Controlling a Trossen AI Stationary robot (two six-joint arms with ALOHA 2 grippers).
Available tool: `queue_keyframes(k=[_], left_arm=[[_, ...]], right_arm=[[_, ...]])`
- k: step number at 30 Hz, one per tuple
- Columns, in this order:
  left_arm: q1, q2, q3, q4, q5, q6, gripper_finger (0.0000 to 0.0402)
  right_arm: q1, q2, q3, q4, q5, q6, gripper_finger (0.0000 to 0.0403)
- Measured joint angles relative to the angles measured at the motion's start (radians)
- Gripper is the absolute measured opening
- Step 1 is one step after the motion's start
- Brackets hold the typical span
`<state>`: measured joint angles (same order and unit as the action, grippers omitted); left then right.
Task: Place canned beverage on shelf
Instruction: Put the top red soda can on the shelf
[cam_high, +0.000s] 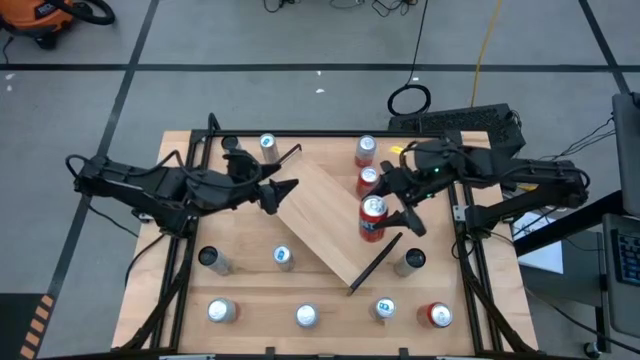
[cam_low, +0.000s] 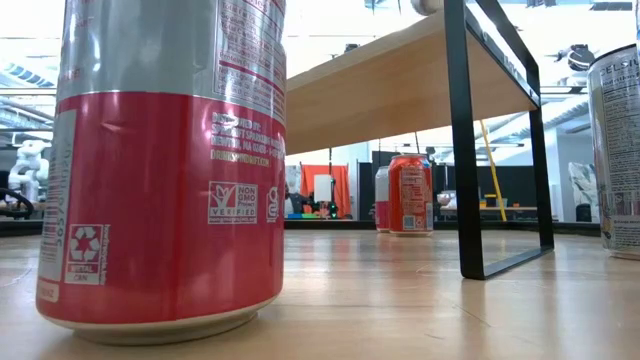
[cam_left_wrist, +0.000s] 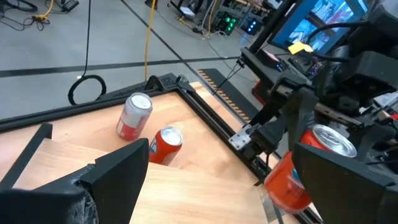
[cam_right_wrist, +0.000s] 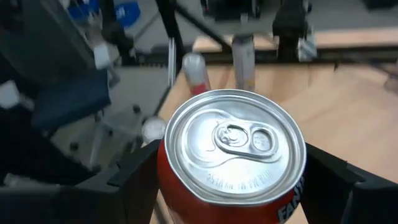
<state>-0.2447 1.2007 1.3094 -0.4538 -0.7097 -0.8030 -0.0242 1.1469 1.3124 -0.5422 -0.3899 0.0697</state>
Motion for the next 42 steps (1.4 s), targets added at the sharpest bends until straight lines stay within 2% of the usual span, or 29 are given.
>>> queue_keyframes(k=[6, 21, 32, 37, 42], left_arm=[[0.000, 0.000, 0.000, -0.003, 0.000, -0.001, 0.0397], [0.031, 0.000, 0.000, -0.010, -0.001, 0.034, 0.0397], [0.050, 0.000, 0.000, -0.011, -0.001, 0.086, 0.0397], [0.049, 0.000, 0.000, -0.013, 0.001, 0.096, 0.0397], [0.049, 0.000, 0.000, -0.013, 0.027, 0.198, 0.0397]], right_arm=[[0.000, 0.000, -0.154, 0.217, -0.003, 0.094, 0.0279], [0.000, -0.061, -0.162, 0.219, -0.004, 0.100, 0.0279], [0.000, -0.149, -0.161, 0.052, 0.023, 0.207, 0.0279], [-0.002, -0.172, -0.160, -0.029, 0.080, 0.182, 0.0279], [-0.002, -0.170, -0.160, -0.093, 0.133, 0.117, 0.0279]])
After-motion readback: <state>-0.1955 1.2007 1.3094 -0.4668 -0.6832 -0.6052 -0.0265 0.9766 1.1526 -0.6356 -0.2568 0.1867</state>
